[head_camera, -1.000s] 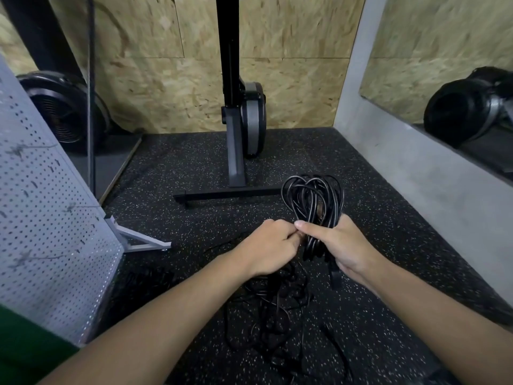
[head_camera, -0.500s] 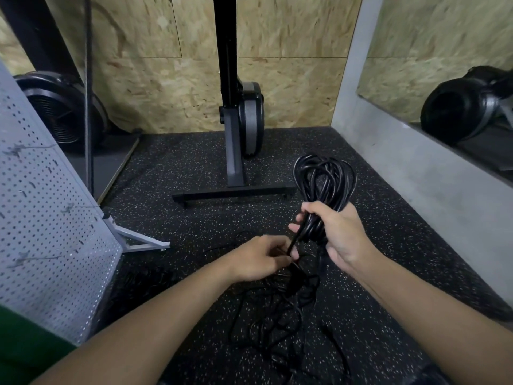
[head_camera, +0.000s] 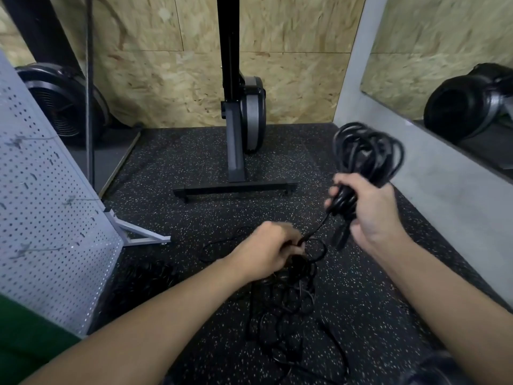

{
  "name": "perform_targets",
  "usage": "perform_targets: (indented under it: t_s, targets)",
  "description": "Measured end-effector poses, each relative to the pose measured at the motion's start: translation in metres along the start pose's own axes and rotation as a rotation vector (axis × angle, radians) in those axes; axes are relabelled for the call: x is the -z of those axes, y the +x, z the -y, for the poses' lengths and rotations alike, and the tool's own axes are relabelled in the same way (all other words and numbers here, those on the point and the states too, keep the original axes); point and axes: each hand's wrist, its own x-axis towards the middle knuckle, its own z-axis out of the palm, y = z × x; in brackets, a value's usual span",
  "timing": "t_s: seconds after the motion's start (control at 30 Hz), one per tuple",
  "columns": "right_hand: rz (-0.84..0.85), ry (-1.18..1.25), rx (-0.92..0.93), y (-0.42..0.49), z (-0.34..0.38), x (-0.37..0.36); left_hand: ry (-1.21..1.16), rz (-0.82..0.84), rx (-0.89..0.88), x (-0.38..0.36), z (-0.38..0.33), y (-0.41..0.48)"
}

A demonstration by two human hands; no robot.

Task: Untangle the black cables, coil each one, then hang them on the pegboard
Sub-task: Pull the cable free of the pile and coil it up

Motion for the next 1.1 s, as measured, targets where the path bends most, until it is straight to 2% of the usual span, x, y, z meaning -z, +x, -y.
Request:
perform_targets:
  t_s: [0.1,0.13,0.17,0.23,0.3,0.37,0.43,0.5,0.53,0.6,0.67,0.8,0.87,0.93,1.0,1.1]
  targets:
    - [-0.122,-0.046,0.138,0.016,0.016,0.015,-0.039,-0.239,-0.036,0.018,-0.012,0.006]
    - [-0.152,-0.164,0.112,0.019,0.014,0.017,-0.032,-0.19,-0.001,0.014,-0.009,0.006]
    - [-0.147,-0.34,0.062,0.02,0.007,0.019,-0.017,-0.057,0.056,0.006,-0.006,0.003]
    - [0.015,-0.721,-0.045,0.01,-0.014,0.017,0.02,0.259,0.151,-0.015,-0.002,-0.003]
    - [0.079,-0.929,-0.014,0.009,-0.026,0.016,0.028,0.229,0.147,-0.014,0.004,0.003]
    - [0.028,-0.846,0.064,0.014,-0.018,0.016,-0.024,0.044,0.169,0.005,0.004,0.007]
    - [-0.028,-0.717,0.051,0.015,-0.009,0.018,-0.049,0.025,0.18,0.015,0.006,0.005]
    - [0.026,-0.853,0.028,0.014,-0.01,0.018,0.006,0.138,0.168,0.009,0.006,0.002]
    - [0.094,-0.97,0.02,0.013,-0.014,0.019,0.038,0.136,0.154,0.005,0.006,0.002]
    - [0.162,-1.085,0.014,0.012,-0.021,0.023,0.068,0.05,0.096,0.007,0.002,0.005]
    - [0.185,-1.098,0.009,0.015,-0.021,0.026,0.094,-0.033,0.026,0.015,-0.007,0.007]
    - [0.276,-1.243,-0.008,0.019,-0.022,0.032,0.234,-0.015,0.023,0.017,-0.01,0.008]
    - [0.368,-1.228,-0.019,0.02,-0.026,0.035,0.267,-0.033,0.037,0.02,-0.002,0.009]
    - [0.488,-1.174,-0.027,0.016,-0.027,0.033,0.26,-0.082,0.057,0.025,0.007,0.01]
    - [0.573,-1.221,-0.025,0.01,-0.028,0.027,0.244,-0.167,0.024,0.026,0.01,0.009]
    - [0.538,-1.382,0.035,0.003,-0.035,0.018,0.152,-0.264,-0.048,0.026,0.0,0.01]
